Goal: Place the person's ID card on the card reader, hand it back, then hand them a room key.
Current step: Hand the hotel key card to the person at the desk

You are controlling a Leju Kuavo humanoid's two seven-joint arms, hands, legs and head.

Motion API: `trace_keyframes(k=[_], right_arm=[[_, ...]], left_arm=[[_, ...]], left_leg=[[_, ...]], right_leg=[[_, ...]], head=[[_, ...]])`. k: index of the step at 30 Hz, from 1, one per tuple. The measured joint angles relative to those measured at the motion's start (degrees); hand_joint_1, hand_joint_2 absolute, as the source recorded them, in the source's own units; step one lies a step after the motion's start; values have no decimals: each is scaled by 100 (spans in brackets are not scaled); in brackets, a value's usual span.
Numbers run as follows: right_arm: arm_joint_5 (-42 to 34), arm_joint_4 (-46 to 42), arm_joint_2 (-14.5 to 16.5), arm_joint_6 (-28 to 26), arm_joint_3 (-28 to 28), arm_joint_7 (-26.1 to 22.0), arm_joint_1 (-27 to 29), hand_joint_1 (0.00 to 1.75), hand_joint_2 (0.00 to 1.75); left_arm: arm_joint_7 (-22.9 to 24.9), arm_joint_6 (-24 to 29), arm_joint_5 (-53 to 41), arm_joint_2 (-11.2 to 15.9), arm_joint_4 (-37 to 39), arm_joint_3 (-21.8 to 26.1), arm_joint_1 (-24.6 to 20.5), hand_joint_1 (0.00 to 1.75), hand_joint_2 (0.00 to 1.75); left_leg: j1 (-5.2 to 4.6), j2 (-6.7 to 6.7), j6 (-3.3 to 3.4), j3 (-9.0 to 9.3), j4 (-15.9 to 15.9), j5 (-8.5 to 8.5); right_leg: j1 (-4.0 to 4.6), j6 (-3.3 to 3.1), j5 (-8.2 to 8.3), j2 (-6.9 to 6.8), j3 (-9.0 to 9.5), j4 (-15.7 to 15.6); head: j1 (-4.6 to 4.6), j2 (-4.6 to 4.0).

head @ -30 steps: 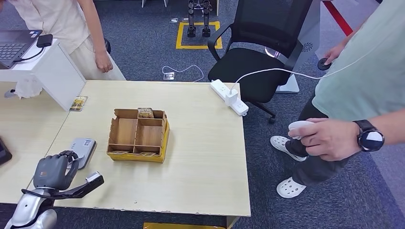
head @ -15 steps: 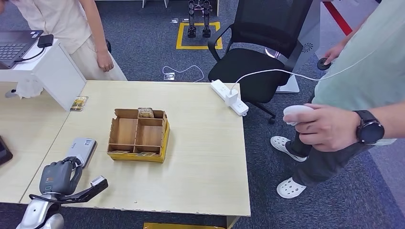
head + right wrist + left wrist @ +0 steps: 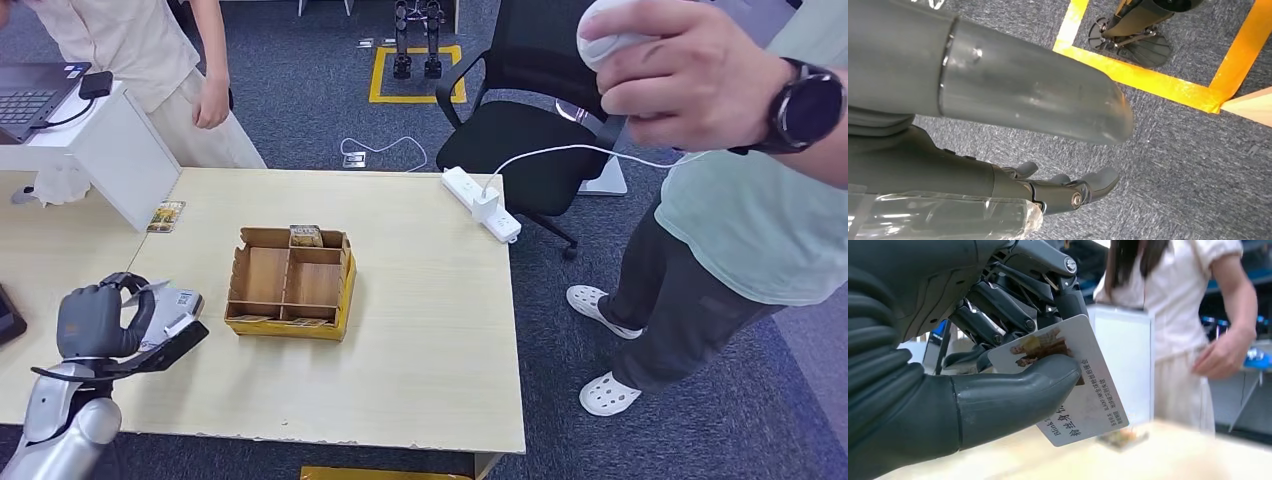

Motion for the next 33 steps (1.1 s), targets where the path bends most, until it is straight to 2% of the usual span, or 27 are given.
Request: trace_keyframes(k=[6,14,21,29,33], right_arm=[[-145,-24,-51,-37,244,27,-4,0,0],[-235,-23,-86,-53,425,31,-14,0,0],[-495,-14,-103,-170,710,-16,-126,0,0],[-723,-11,-126,-278,998,2,-152,0,0],[-809,2,-139,-295,1122,8,-154,0,0]], left_arm=[[-23,-104,-72,208,-145,72,-501,175,175],[-3,-93,-274,285,-163,80,-741,175,175],[216,107,-667,268,83,27,-1275,175,175],[280,400,-633,107,312,-45,-1560,175,175],[270,404,-561,50,370,-56,-1629,0,175]], left_leg=[[-1,1,-2,1,0,1],[-1,1,-2,-4,1,1],[-1,4,-1,-4,2,4],[-1,7,0,-8,3,4],[-3,13,0,-9,3,3]], right_leg=[[0,-2,2,1,0,0],[0,-2,1,3,-8,-1],[0,-1,9,7,-11,-1],[-1,0,8,11,-13,-1],[-1,0,9,16,-15,-2]], head=[[1,0],[-1,0],[0,0],[1,0],[0,0]])
